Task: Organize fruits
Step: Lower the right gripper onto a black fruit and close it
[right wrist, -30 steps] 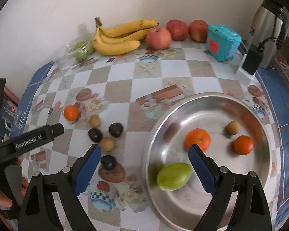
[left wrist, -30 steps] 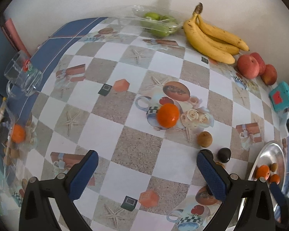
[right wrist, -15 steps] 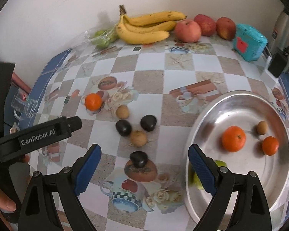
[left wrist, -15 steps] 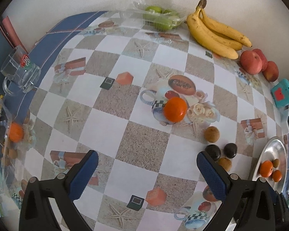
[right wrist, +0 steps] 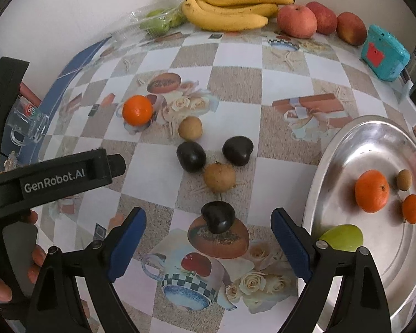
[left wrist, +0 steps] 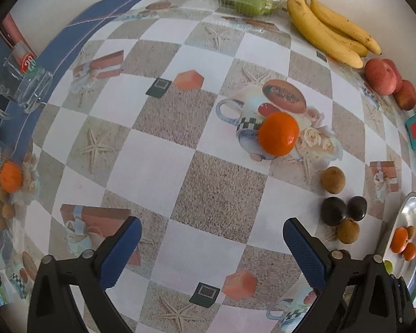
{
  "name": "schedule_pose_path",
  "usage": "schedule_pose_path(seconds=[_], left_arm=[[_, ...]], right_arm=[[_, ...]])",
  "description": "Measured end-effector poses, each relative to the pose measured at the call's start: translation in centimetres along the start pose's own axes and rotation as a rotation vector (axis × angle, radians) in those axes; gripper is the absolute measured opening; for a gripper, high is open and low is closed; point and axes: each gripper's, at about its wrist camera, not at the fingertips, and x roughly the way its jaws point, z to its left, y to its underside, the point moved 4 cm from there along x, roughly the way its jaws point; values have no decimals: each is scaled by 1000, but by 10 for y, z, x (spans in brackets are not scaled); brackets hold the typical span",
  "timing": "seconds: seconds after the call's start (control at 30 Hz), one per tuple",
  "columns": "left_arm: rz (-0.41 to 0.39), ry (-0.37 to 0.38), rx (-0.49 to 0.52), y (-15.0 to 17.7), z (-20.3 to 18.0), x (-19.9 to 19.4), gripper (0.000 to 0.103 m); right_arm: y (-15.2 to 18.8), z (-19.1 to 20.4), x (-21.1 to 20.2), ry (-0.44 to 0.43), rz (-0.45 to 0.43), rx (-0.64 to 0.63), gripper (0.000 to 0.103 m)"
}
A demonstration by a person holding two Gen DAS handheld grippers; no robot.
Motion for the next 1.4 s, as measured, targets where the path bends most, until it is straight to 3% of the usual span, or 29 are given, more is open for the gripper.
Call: schedule_pose_path(seconds=[0.77,1.17,1.4], left_arm=[[13,-19,22,3,-3,9,103],[7,-17,19,1,-6,7,103],[-18,13,0,-2,-6,-3,103]], right_arm=[[3,-4,5,3,12,-7,31],[3,-7,2,-22,8,10,27],[-7,-8,-23,-44,-61,20,27]])
